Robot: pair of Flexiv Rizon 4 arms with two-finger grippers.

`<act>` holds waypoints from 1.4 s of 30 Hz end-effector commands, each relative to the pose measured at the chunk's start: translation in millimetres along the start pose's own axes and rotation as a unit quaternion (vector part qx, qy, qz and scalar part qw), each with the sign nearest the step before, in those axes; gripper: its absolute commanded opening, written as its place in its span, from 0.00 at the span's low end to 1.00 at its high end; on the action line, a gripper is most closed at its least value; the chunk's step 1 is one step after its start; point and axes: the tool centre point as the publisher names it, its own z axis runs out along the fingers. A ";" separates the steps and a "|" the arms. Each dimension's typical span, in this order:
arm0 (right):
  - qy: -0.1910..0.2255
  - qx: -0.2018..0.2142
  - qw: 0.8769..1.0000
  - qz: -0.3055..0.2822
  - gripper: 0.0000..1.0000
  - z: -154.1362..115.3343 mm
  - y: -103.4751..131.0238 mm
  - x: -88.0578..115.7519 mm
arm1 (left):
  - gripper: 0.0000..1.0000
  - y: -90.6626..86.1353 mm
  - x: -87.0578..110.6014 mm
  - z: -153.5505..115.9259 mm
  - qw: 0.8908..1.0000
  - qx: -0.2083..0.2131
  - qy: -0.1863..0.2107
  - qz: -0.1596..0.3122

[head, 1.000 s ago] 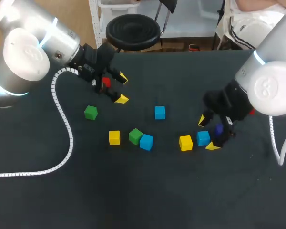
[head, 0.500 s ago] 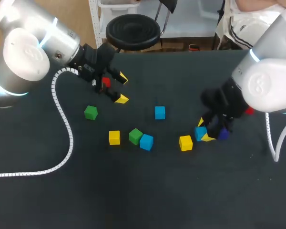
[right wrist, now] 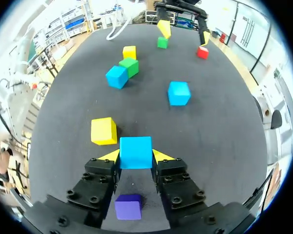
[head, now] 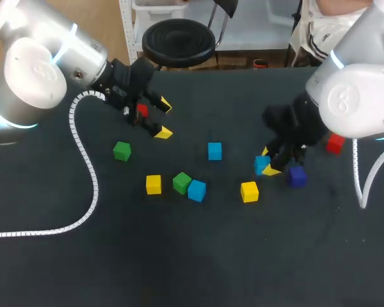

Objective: Place the blue cubes, place green cubes on the blue cubes, place the yellow cubes on the green cubes, then place the red cubes on the yellow cubes, and place purple cube on the red cubes.

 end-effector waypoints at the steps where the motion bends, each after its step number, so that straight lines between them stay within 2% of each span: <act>1: 0.009 -0.004 1.000 0.027 0.00 -9.1 -0.1 -11.1 | 1.00 1.5 0.3 0.0 1.000 0.001 0.000 0.001; 9: 0.024 0.003 0.998 0.063 0.00 -14.5 -6.9 -27.0 | 1.00 1.5 0.3 0.0 1.000 0.001 0.000 0.001; 16: 0.029 0.000 0.999 0.036 0.00 -13.7 -9.0 -42.7 | 1.00 1.5 0.3 0.0 1.000 0.001 0.000 0.001; 37: 0.029 0.000 0.999 0.036 0.00 -13.7 -9.0 -42.7 | 1.00 1.5 0.3 0.0 1.000 0.001 0.000 0.001; 42: 0.021 -0.020 0.999 0.038 0.00 5.3 -8.4 -38.0 | 1.00 1.5 0.3 0.0 1.000 0.001 0.000 0.001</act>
